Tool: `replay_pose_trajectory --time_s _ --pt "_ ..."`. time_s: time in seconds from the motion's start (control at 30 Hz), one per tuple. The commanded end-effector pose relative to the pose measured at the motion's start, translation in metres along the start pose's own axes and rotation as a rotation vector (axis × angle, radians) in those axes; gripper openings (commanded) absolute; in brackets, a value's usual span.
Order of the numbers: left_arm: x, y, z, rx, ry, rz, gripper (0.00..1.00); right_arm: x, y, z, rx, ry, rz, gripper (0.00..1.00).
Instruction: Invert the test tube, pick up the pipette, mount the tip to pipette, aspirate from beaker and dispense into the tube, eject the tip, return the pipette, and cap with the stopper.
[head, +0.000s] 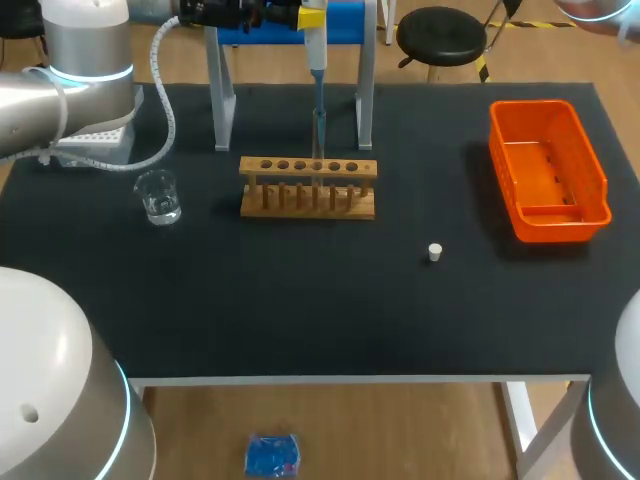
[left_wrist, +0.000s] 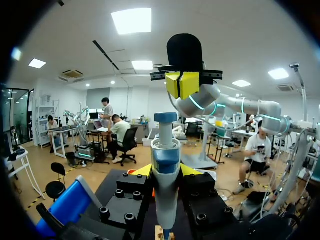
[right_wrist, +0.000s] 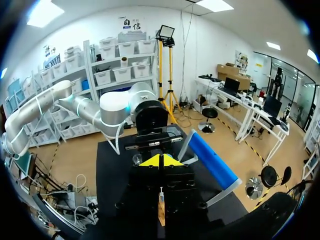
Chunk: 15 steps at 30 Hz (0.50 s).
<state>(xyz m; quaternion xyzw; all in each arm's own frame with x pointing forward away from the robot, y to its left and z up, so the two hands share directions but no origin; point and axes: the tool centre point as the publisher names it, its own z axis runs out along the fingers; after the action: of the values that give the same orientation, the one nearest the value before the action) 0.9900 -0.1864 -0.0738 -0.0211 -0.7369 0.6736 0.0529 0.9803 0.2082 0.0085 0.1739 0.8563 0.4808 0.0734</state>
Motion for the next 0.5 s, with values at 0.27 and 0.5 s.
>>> replay_pose_trajectory --time_s 0.27,0.5 --pt "0.000 0.000 0.000 0.000 0.000 0.000 0.00 -0.004 0.005 0.014 0.000 0.008 0.006 0.00" --pt "0.000 0.000 0.000 0.000 0.000 0.000 0.00 -0.005 0.006 0.022 0.004 0.007 0.007 0.00"
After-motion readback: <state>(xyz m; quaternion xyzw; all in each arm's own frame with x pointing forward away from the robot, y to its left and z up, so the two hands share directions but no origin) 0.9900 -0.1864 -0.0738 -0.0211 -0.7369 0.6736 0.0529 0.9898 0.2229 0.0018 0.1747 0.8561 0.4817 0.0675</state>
